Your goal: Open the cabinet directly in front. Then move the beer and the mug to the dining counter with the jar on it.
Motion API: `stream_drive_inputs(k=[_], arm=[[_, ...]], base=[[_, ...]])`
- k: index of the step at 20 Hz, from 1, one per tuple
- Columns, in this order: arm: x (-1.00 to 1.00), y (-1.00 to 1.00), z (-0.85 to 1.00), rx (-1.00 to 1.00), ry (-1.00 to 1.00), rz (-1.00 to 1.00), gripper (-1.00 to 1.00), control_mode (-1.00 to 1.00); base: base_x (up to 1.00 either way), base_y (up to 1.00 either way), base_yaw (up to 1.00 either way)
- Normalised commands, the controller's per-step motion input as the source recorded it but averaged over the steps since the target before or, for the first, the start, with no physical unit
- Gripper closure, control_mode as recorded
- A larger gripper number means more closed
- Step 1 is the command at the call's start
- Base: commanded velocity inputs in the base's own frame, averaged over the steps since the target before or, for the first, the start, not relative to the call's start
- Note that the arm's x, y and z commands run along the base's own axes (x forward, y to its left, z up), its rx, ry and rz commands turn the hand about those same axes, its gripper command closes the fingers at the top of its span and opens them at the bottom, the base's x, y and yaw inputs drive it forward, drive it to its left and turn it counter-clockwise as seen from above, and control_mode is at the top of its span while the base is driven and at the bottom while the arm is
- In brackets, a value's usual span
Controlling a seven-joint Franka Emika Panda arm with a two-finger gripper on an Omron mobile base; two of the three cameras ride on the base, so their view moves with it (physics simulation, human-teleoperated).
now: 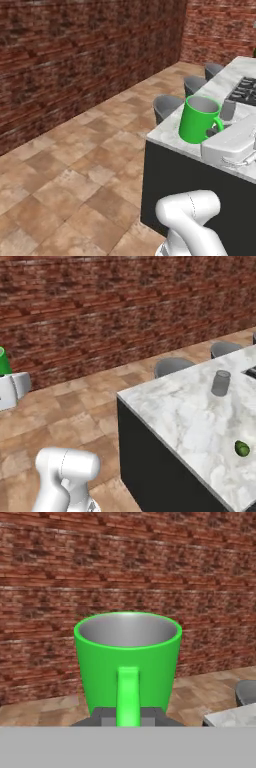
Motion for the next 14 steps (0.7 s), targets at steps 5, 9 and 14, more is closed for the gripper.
stream_drive_inputs(k=[5,9,14], arm=[[0.00,0.00,0.00,0.00,0.00,0.00,1.00,1.00],[0.00,0.00,0.00,0.00,0.00,0.00,1.00,1.00],[0.00,0.00,0.00,0.00,0.00,0.00,1.00,1.00]], base=[[0.64,0.54,-0.91],[0.26,0.26,-0.86],[0.02,0.00,-0.44]])
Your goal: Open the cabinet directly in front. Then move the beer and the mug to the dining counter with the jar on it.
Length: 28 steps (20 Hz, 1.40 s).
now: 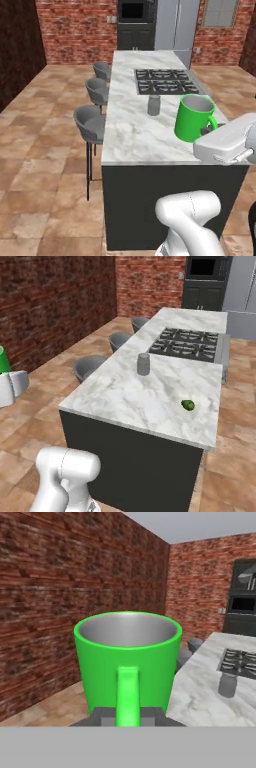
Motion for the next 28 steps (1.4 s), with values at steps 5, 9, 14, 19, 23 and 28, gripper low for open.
stream_drive_inputs(k=[5,9,14,19,23,28], arm=[[0.00,0.00,0.00,0.00,0.00,0.00,1.00,1.00],[0.00,0.00,0.00,0.00,0.00,0.00,1.00,1.00],[0.00,0.00,0.00,0.00,0.00,0.00,1.00,1.00],[0.00,0.00,0.00,0.00,0.00,0.00,1.00,1.00],[0.00,0.00,0.00,0.00,0.00,0.00,1.00,1.00],[0.00,0.00,0.00,0.00,0.00,0.00,1.00,1.00]], base=[[0.08,-0.26,-0.03],[0.00,-0.92,-0.09],[0.19,-0.75,-0.11],[0.60,-0.29,-0.32],[0.64,0.23,-0.50],[0.47,0.47,-0.46]])
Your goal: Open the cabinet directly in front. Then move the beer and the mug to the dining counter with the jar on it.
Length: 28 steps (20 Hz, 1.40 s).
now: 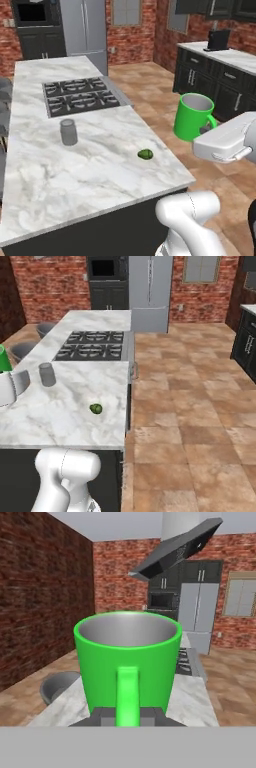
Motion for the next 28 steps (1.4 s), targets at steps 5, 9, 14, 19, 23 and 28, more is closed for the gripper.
stream_drive_inputs(k=[5,9,14,19,23,28], arm=[[0.00,0.00,0.00,0.00,0.00,0.00,1.00,1.00],[0.00,0.00,0.00,0.00,0.00,0.00,1.00,1.00],[0.00,0.00,0.00,0.00,0.00,0.00,1.00,1.00],[0.00,0.00,0.00,0.00,0.00,0.00,1.00,1.00],[0.99,0.09,-0.09,0.00,0.11,-0.03,1.00,-1.00],[1.00,0.45,-0.26,-0.01,0.10,0.00,1.00,-1.00]], base=[[0.46,0.64,-0.28],[0.12,0.89,-0.15],[0.71,0.18,-0.18],[1.00,0.40,-0.18],[0.00,0.00,0.00],[0.00,0.00,0.00]])
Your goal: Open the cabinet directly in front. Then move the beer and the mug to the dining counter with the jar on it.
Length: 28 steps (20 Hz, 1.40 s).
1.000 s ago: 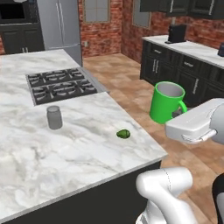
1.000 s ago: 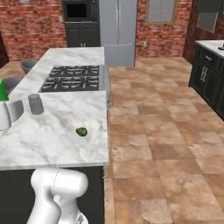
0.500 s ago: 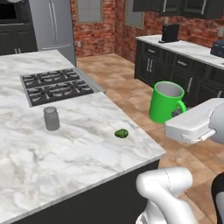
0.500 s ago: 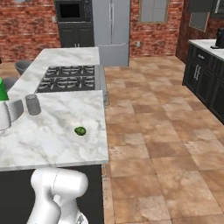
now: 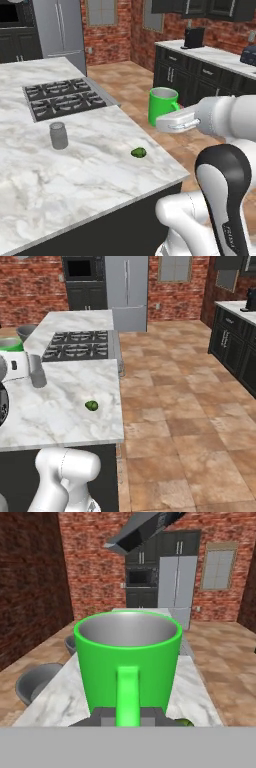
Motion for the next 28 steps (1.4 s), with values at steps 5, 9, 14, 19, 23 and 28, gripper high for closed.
stream_drive_inputs(k=[5,9,14,19,23,28], arm=[[1.00,0.56,-0.54,-0.01,0.17,0.00,1.00,-1.00],[0.65,0.36,-0.49,0.00,0.11,0.09,1.00,-1.00],[-0.02,0.00,-0.20,0.00,-0.01,0.00,1.00,-1.00],[-0.28,0.00,-0.98,0.00,-0.02,0.05,1.00,-1.00],[0.00,0.07,-0.83,-0.01,0.00,0.04,1.00,-1.00],[0.46,0.16,-0.62,-0.01,0.00,0.01,1.00,-1.00]], base=[[0.00,0.00,0.00],[0.00,0.00,0.00],[0.00,0.00,0.00],[0.00,0.00,0.00],[0.00,0.00,0.00],[0.00,0.00,0.00]])
